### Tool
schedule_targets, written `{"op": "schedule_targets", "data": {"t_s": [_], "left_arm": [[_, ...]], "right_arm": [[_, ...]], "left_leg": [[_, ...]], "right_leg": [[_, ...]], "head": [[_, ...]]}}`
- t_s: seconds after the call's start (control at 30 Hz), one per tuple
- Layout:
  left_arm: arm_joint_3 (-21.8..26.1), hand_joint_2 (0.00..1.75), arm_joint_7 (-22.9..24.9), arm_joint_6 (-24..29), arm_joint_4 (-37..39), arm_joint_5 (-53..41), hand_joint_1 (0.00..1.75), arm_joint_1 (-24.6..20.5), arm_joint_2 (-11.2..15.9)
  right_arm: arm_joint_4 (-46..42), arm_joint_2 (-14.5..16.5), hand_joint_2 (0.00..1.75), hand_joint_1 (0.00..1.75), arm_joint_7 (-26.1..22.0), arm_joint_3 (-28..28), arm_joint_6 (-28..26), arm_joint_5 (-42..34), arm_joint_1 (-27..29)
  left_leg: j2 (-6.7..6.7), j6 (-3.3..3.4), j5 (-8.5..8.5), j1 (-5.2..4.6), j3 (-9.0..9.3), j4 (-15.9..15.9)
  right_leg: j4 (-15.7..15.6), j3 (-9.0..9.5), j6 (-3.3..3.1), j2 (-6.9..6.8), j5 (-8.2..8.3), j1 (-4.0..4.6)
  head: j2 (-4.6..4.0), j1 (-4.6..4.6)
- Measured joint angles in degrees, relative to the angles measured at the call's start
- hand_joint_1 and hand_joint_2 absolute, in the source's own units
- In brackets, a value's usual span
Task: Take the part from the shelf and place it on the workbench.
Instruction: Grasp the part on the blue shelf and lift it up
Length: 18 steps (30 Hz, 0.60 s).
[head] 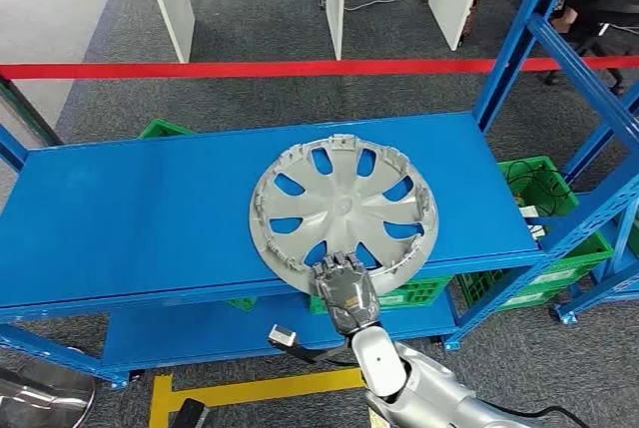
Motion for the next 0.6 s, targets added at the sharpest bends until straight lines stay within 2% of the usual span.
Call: {"op": "schedule_targets", "data": {"t_s": [0.43, 0.6], "left_arm": [[0.31, 0.0, -0.97, 0.01, 0.0, 0.78, 0.0, 0.21, 0.0], [0.6, 0.0, -1.31, 0.01, 0.0, 0.99, 0.0, 0.34, 0.0]], "right_arm": [[-9.65, -1.97, 1.75, 1.75, 2.94, 7.54, 0.04, 0.0, -1.2], [-13.78, -3.39, 1.75, 1.75, 7.82, 12.07, -2.03, -0.02, -4.51]], "left_leg": [[0.0, 0.0, 0.0, 0.0, -0.04, 0.0], [0.03, 0.01, 0.01, 0.0, -0.07, 0.05]], "right_leg": [[0.0, -0.01, 0.0, 0.0, 0.0, 0.0], [0.01, -0.03, 0.05, 0.07, 0.04, 0.0]], "head": [[0.01, 0.01], [0.01, 0.01]]}}
